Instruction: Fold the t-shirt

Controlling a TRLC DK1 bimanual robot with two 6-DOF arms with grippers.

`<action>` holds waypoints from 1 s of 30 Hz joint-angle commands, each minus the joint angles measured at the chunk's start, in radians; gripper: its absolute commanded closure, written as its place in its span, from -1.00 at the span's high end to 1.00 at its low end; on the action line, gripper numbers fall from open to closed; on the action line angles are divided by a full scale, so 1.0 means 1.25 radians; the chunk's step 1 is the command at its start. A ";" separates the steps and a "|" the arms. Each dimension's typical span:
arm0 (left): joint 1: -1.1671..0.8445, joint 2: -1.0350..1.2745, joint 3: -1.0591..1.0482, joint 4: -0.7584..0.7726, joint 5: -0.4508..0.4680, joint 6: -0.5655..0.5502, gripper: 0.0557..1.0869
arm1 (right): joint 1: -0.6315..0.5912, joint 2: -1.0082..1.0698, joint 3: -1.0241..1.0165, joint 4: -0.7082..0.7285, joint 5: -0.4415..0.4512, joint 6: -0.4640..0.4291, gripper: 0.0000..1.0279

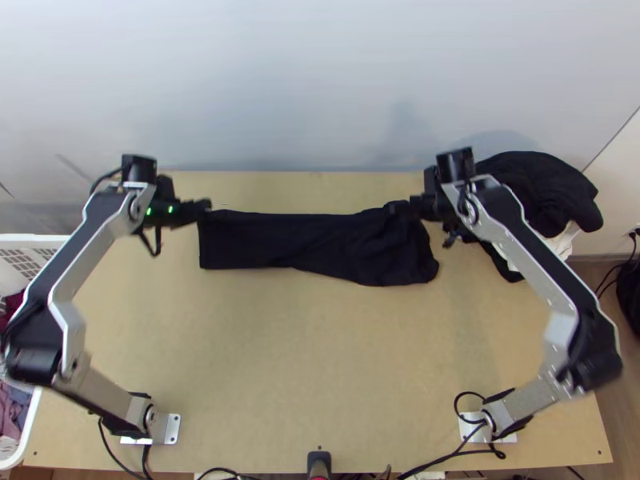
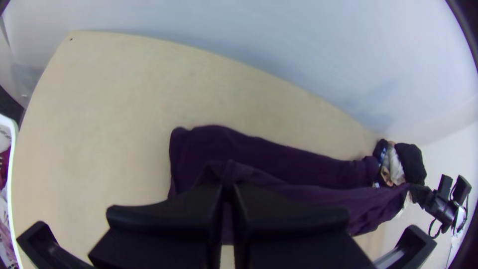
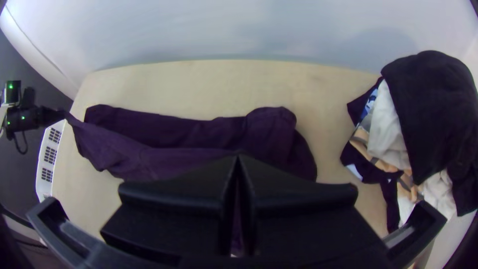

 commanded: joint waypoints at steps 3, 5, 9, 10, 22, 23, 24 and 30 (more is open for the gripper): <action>0.002 0.254 0.265 -0.002 -0.020 0.004 -0.93 | -0.040 0.208 0.184 0.004 0.001 -0.007 -0.95; 0.001 0.290 0.282 -0.002 -0.021 0.003 -0.93 | -0.039 0.240 0.199 0.004 0.001 -0.005 -0.95; -0.005 0.343 0.288 0.004 -0.034 0.004 -0.93 | -0.035 0.297 0.216 0.004 0.001 -0.002 -0.95; -0.005 0.354 0.288 0.004 -0.037 0.005 -0.93 | -0.035 0.313 0.223 0.004 0.001 0.001 -0.95; 0.002 0.367 0.281 0.000 -0.036 0.001 -0.47 | -0.024 0.352 0.253 0.010 -0.001 0.061 -0.19; -0.003 0.352 0.274 -0.001 -0.037 -0.002 -0.13 | -0.021 0.344 0.253 0.010 -0.001 0.073 0.07; -0.008 0.339 0.268 -0.001 -0.038 -0.001 0.10 | -0.017 0.333 0.250 0.010 -0.001 0.082 0.28; -0.023 0.269 0.268 -0.038 -0.038 -0.006 0.89 | 0.006 0.281 0.251 0.008 -0.001 0.095 0.93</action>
